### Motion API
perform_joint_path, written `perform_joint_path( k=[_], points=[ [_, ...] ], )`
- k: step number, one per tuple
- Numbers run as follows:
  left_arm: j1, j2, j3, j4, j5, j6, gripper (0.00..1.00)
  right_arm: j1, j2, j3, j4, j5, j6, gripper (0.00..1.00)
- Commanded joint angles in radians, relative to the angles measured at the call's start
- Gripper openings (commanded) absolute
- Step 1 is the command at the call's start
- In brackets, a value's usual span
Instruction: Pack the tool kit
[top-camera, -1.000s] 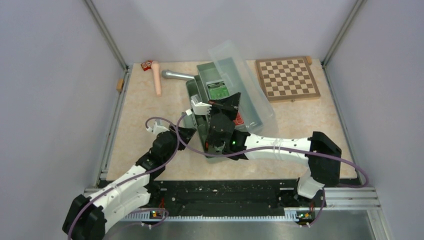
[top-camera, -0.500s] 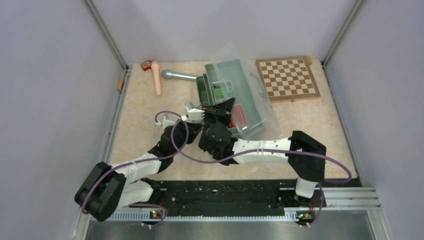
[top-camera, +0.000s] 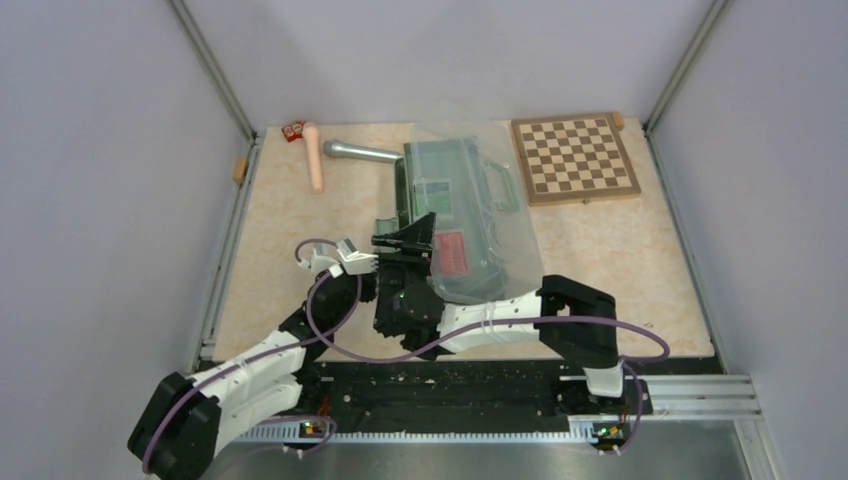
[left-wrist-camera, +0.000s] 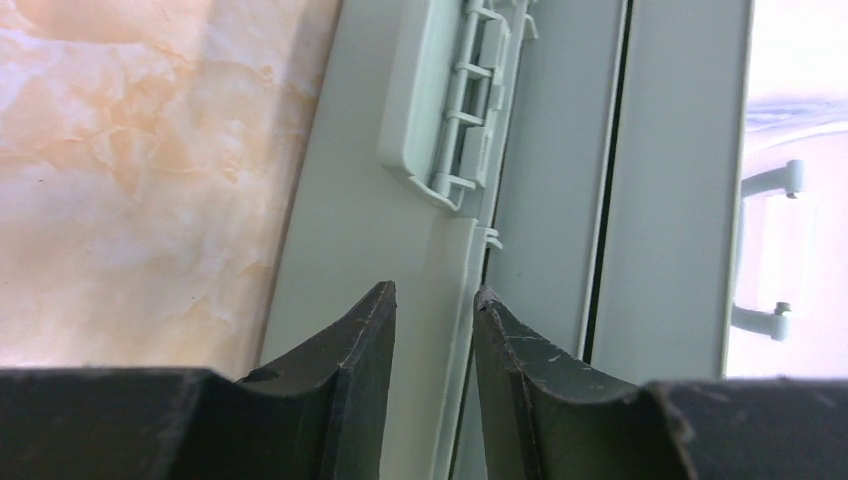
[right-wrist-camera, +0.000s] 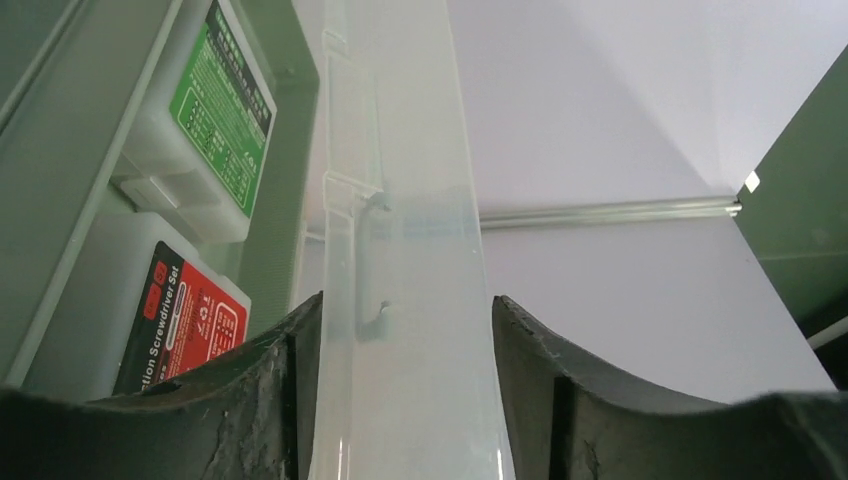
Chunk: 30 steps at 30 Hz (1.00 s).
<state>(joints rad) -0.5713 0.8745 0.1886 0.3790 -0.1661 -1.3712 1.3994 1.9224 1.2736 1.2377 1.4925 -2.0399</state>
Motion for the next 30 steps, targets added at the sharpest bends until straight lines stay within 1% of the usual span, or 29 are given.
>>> perform_joint_path(
  k=[1, 3, 4, 8, 10, 12, 14, 16, 17, 18, 19, 20, 27, 30],
  points=[
    [-0.005, 0.015, -0.006, -0.013, -0.009, -0.011, 0.40, 0.062, -0.010, 0.079, 0.090, -0.108, -0.062, 0.67],
    [-0.005, 0.060, 0.000, 0.022, 0.024, -0.011, 0.42, 0.068, -0.008, 0.083, 0.092, -0.109, -0.059, 0.77],
    [-0.004, 0.084, 0.007, 0.035, 0.041, -0.010, 0.42, 0.072, -0.008, 0.088, 0.092, -0.112, -0.057, 0.81],
    [-0.006, 0.177, 0.011, 0.105, 0.087, -0.025, 0.42, 0.099, -0.009, 0.115, 0.043, -0.128, -0.014, 0.89],
    [-0.007, 0.195, 0.013, 0.127, 0.099, -0.026, 0.42, 0.118, -0.013, 0.124, -0.039, -0.138, 0.047, 0.91],
    [-0.007, 0.201, 0.022, 0.129, 0.102, -0.020, 0.42, 0.136, -0.021, 0.136, -0.169, -0.147, 0.162, 0.94],
    [-0.011, 0.194, 0.025, 0.127, 0.096, -0.016, 0.42, 0.155, -0.038, 0.158, -0.403, -0.162, 0.366, 0.97],
    [-0.012, 0.173, 0.020, 0.122, 0.082, -0.015, 0.42, 0.168, -0.061, 0.230, -0.746, -0.213, 0.718, 0.98],
    [-0.013, 0.164, 0.018, 0.118, 0.076, -0.015, 0.42, 0.170, -0.066, 0.282, -0.969, -0.250, 0.910, 0.98],
    [-0.013, 0.156, 0.015, 0.115, 0.072, -0.016, 0.42, 0.169, -0.067, 0.339, -1.155, -0.288, 1.061, 0.98],
    [-0.014, 0.150, 0.012, 0.114, 0.069, -0.016, 0.42, 0.168, -0.069, 0.376, -1.297, -0.322, 1.174, 0.98],
    [-0.014, 0.145, 0.009, 0.114, 0.066, -0.016, 0.42, 0.167, -0.075, 0.386, -1.329, -0.344, 1.226, 0.98],
    [-0.014, 0.133, -0.015, 0.115, 0.054, -0.033, 0.41, 0.155, -0.132, 0.395, -1.430, -0.405, 1.376, 0.99],
    [-0.013, 0.078, -0.027, 0.056, 0.003, -0.034, 0.41, 0.118, -0.182, 0.394, -1.498, -0.428, 1.475, 0.99]
  ],
)
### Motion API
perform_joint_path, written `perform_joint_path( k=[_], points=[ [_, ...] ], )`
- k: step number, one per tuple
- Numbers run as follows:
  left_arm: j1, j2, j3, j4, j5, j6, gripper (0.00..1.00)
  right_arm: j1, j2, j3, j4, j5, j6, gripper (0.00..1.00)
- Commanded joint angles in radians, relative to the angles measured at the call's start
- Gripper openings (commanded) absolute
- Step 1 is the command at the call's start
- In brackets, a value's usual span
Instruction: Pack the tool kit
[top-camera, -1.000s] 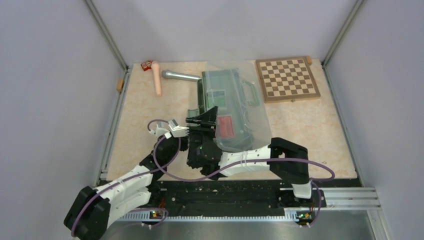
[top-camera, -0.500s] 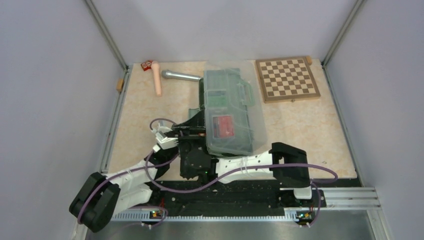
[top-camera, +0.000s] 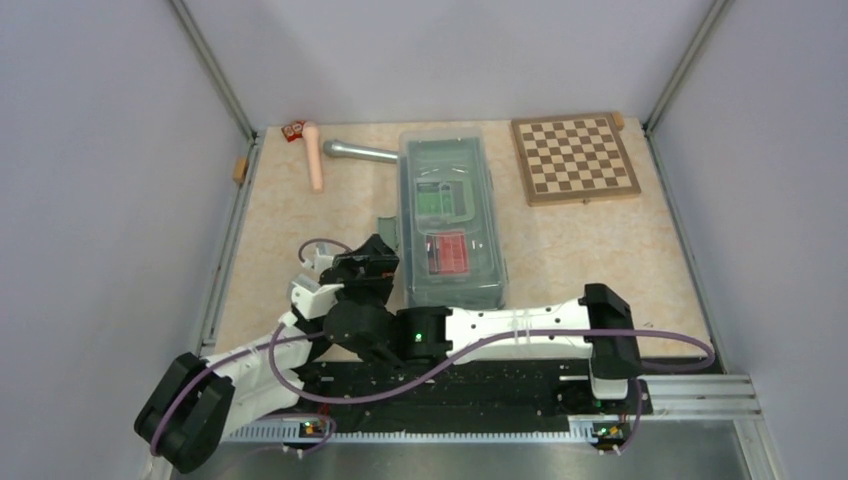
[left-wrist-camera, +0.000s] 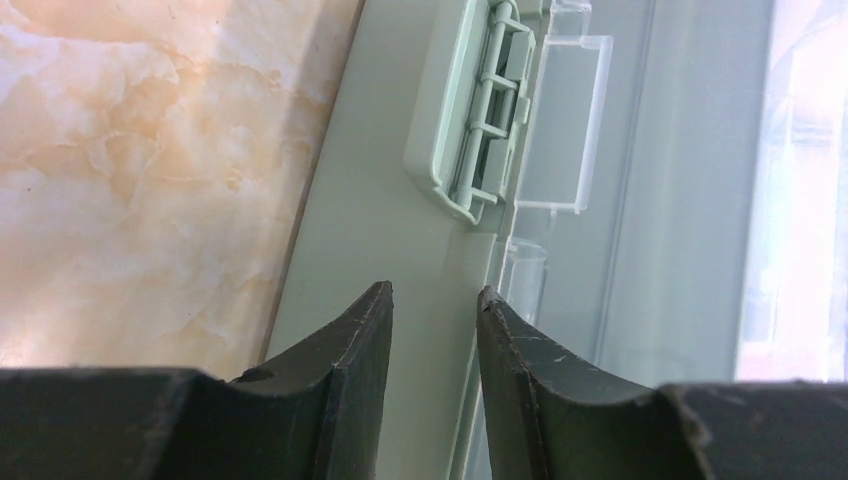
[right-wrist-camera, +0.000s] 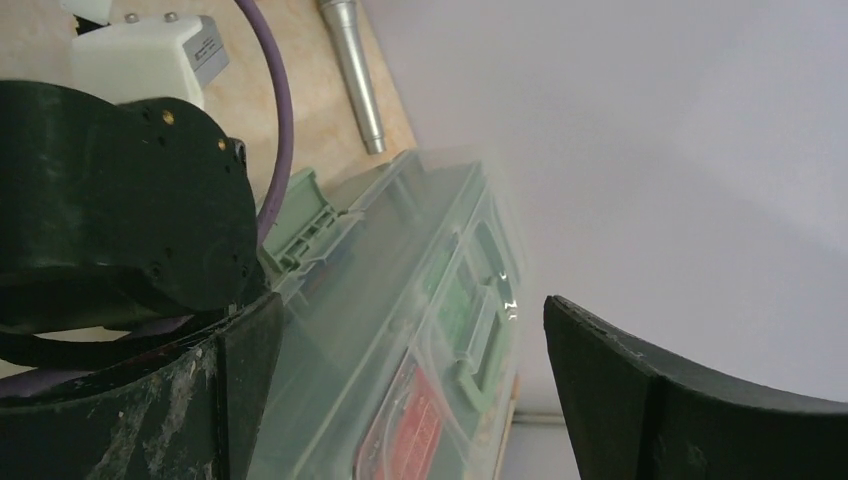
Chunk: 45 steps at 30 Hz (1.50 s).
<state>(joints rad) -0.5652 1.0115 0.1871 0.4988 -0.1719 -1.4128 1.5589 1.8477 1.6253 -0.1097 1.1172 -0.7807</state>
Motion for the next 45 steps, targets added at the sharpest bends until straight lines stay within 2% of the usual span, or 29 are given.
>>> perform_joint_path(
  k=[1, 5, 9, 15, 19, 22, 25, 29, 35, 43, 45],
  points=[
    [-0.019, -0.090, -0.027, -0.100, -0.019, 0.006, 0.41, -0.060, -0.127, 0.042, -0.182, -0.068, 0.252, 0.99],
    [-0.013, -0.244, -0.035, -0.272, -0.152, 0.034, 0.42, -0.155, -0.233, 0.019, -0.295, -0.162, 0.424, 0.99],
    [0.044, -0.346, -0.027, -0.344, -0.143, 0.138, 0.44, -0.307, -0.341, -0.018, -0.381, -0.331, 0.574, 0.98],
    [0.273, -0.293, 0.034, -0.313, 0.115, 0.242, 0.45, -0.628, -0.478, -0.107, -0.408, -0.724, 0.839, 0.95],
    [0.369, -0.180, 0.113, -0.274, 0.227, 0.289, 0.46, -0.839, -0.502, -0.167, -0.370, -1.004, 0.982, 0.92],
    [0.458, -0.100, 0.151, -0.234, 0.310, 0.279, 0.46, -0.938, -0.495, -0.214, -0.320, -1.139, 1.063, 0.90],
    [0.542, -0.033, 0.159, -0.152, 0.366, 0.248, 0.46, -1.004, -0.460, -0.240, -0.286, -1.217, 1.108, 0.88],
    [0.588, 0.118, 0.222, -0.134, 0.410, 0.274, 0.46, -1.053, -0.418, -0.275, -0.255, -1.266, 1.145, 0.84],
    [0.588, 0.332, 0.301, -0.058, 0.564, 0.302, 0.47, -1.060, -0.379, -0.316, -0.238, -1.320, 1.158, 0.83],
    [0.570, 0.554, 0.321, 0.162, 0.680, 0.225, 0.49, -1.060, -0.364, -0.404, -0.238, -1.326, 1.157, 0.79],
    [0.534, 0.603, 0.333, 0.209, 0.705, 0.204, 0.49, -1.060, -0.365, -0.419, -0.229, -1.325, 1.156, 0.78]
  ],
)
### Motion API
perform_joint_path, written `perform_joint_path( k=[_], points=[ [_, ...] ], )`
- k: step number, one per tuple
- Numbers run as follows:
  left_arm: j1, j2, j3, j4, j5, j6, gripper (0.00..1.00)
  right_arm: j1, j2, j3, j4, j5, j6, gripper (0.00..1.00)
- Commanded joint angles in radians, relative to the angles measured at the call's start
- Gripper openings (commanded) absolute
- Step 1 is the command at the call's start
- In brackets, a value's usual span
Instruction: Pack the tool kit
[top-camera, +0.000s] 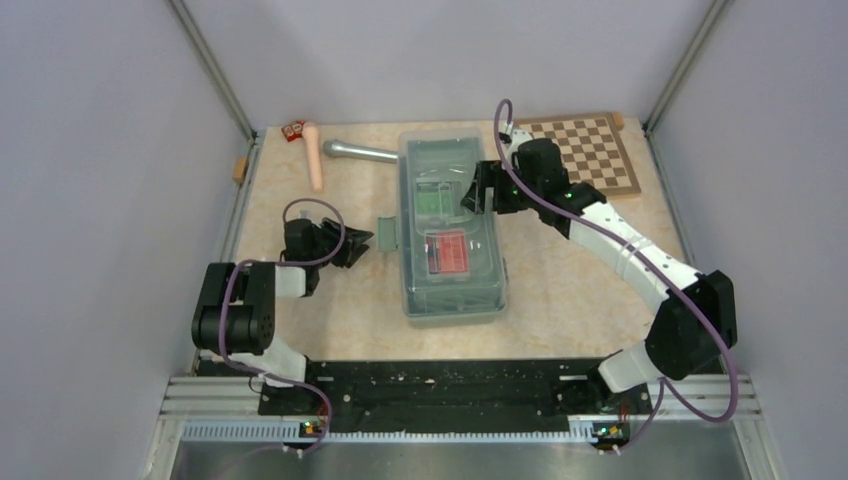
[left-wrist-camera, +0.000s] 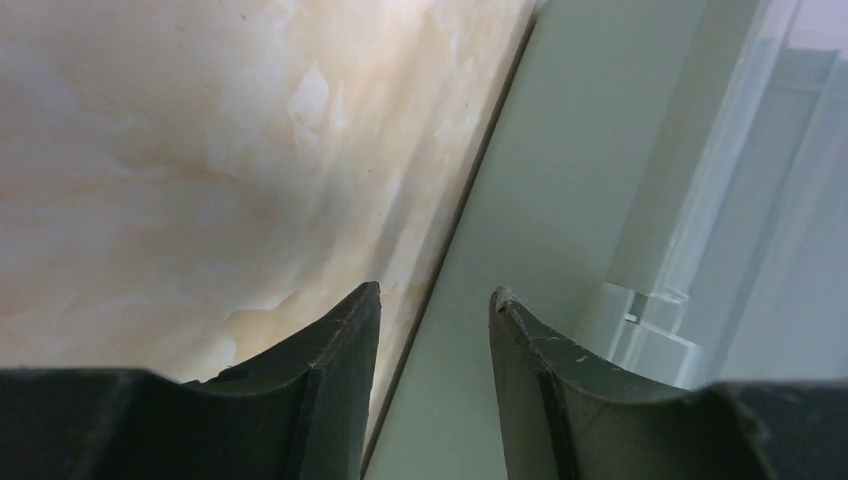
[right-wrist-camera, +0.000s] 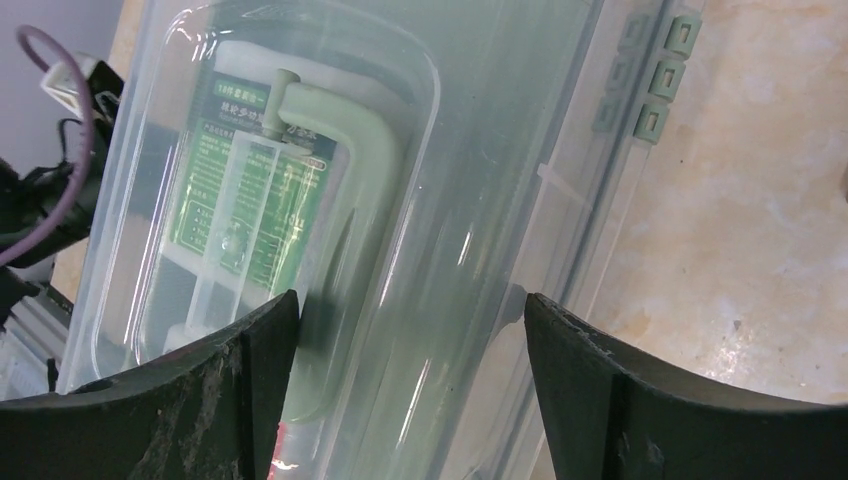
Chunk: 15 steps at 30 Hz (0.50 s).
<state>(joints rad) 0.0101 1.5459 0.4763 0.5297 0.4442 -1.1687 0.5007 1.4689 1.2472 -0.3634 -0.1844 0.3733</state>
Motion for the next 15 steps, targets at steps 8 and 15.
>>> perform_joint_path(
  k=[8, 15],
  points=[
    [-0.115, 0.152, 0.005, 0.521, 0.123, -0.158, 0.49, -0.002, -0.018, -0.112, 0.083, -0.031, 0.001, 0.77],
    [-0.135, 0.076, -0.027, 0.587, 0.128, -0.168, 0.50, -0.002, -0.031, -0.135, 0.097, -0.038, -0.001, 0.76]
  ],
)
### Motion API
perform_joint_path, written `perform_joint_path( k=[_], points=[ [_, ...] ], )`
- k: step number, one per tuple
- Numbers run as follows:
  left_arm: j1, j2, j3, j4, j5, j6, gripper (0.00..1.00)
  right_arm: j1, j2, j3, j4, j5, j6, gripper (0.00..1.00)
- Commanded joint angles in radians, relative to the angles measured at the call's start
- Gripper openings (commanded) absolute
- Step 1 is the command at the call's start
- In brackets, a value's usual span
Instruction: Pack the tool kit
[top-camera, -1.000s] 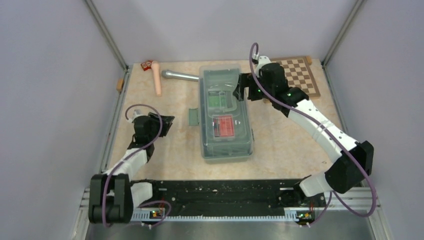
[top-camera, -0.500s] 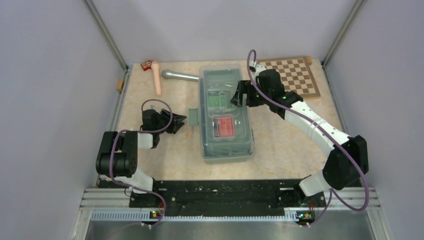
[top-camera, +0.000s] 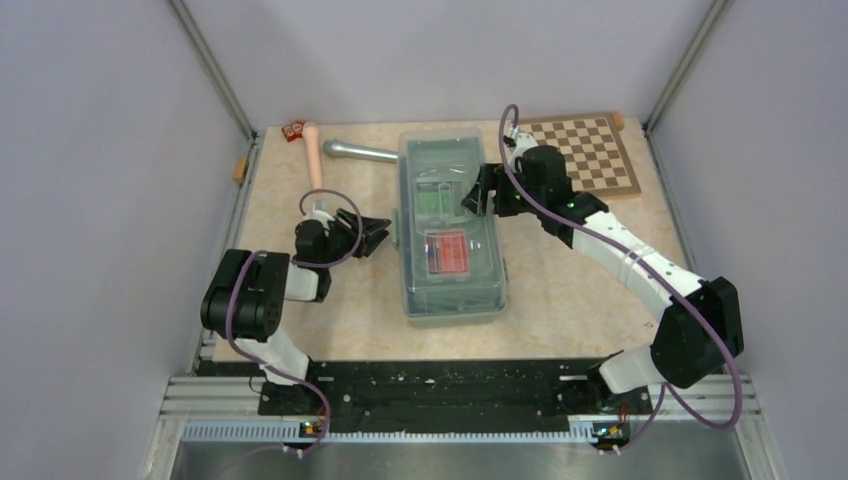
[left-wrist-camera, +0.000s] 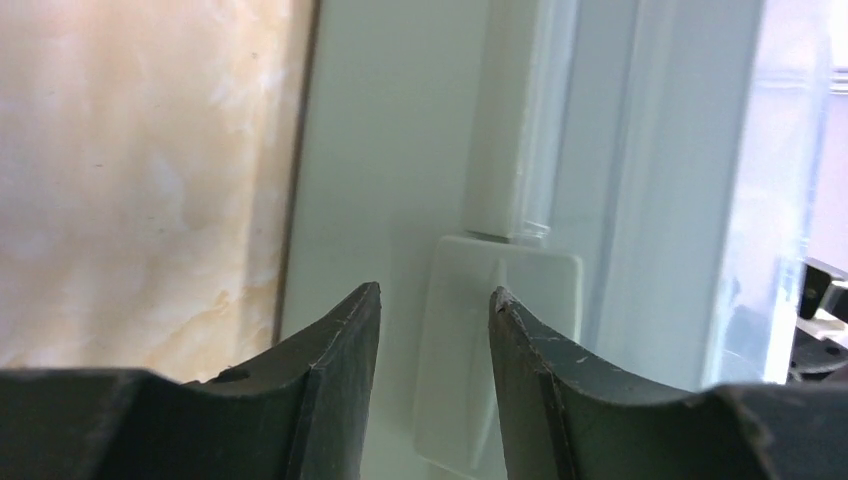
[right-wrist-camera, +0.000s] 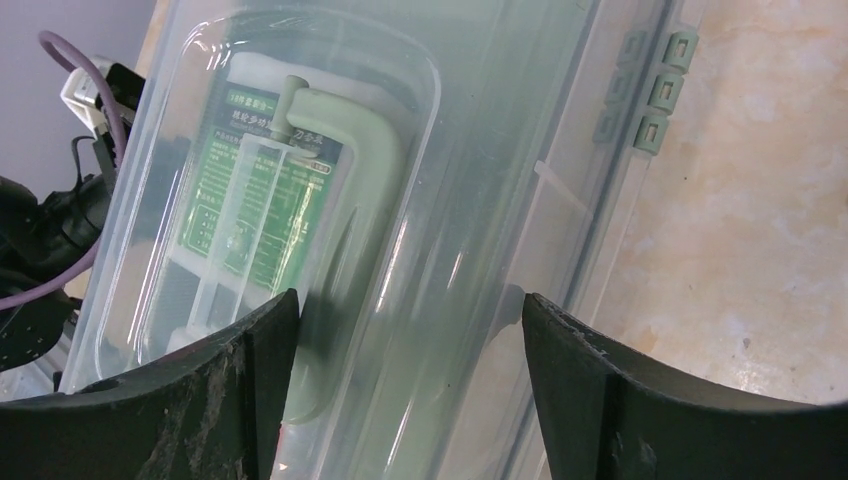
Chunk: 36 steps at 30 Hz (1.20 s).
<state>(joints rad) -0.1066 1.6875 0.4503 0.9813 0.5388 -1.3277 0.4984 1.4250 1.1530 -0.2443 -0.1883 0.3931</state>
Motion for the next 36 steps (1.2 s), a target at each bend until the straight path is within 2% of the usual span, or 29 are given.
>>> perform_joint_path(
  k=[1, 16, 22, 28, 36],
  points=[
    [-0.026, -0.069, 0.004, 0.124, 0.036, 0.000, 0.50, 0.000, 0.013, -0.043, -0.018, -0.034, -0.021, 0.76],
    [-0.121, -0.014, 0.034, 0.192, 0.029, -0.011, 0.55, 0.000, 0.031, -0.067, 0.009, -0.054, -0.014, 0.75],
    [-0.123, -0.001, 0.011, 0.256, 0.014, -0.030, 0.55, 0.000, 0.028, -0.070, 0.014, -0.056, -0.014, 0.75],
    [-0.123, -0.026, 0.014, 0.205, 0.016, 0.013, 0.56, 0.001, 0.034, -0.075, 0.022, -0.067, -0.013, 0.75],
    [-0.122, 0.060, 0.001, 0.263, 0.032, 0.018, 0.79, 0.001, 0.031, -0.076, 0.027, -0.077, -0.010, 0.74]
  ],
)
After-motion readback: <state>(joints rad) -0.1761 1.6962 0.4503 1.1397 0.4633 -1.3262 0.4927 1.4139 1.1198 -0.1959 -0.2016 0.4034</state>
